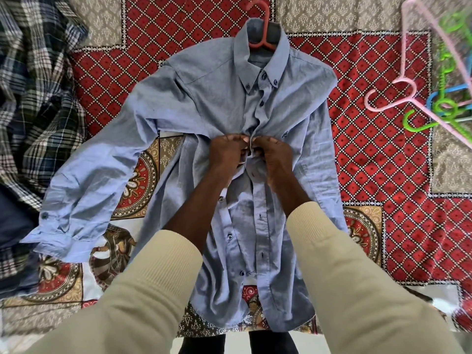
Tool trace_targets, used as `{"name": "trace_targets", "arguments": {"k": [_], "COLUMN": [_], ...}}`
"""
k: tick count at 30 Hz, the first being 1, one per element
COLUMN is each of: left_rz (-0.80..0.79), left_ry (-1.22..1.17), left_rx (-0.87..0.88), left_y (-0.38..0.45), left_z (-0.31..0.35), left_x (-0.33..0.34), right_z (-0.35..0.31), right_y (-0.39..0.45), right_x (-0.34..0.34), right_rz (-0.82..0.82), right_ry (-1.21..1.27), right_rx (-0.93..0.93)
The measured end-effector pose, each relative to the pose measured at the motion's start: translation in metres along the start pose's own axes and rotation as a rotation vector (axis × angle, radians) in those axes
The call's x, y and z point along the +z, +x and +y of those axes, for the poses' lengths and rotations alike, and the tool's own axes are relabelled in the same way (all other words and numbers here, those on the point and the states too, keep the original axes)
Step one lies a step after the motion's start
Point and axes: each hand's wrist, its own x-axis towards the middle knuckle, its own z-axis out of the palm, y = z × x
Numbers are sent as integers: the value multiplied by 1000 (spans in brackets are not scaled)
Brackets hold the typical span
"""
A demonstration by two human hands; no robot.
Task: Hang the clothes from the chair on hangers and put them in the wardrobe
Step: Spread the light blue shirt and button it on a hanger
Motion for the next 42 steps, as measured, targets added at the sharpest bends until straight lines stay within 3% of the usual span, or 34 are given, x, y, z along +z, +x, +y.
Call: {"name": "trace_targets", "arguments": {"k": [14,17,22,30,35,39,42], "left_rz": [21,-2,-58,-118,-122,-69,71], "left_ry": [190,113,23,119,139,39,43], "left_rx": [20,-4,-33,-21,6,85,184], "left_y": [13,15,16,17,20,15,5], "left_z": [6,4,1,6,5,-3,-5], "left_x": [-2,-6,-12,-16,-15,-17,-22], "right_z": [19,17,13,6,5,5,2], "right_y": [-2,-3,-3,4,10,11,6], "right_x": [7,5,1,-1,2,9,-3], "right_rz": [-9,-17,-67,-162,-34,-8,4], "right_ry": [-194,-222,-110,-119,-193,-180,-86], "right_rx": [-245,-258,-195,-86,-74,-64,-71]}}
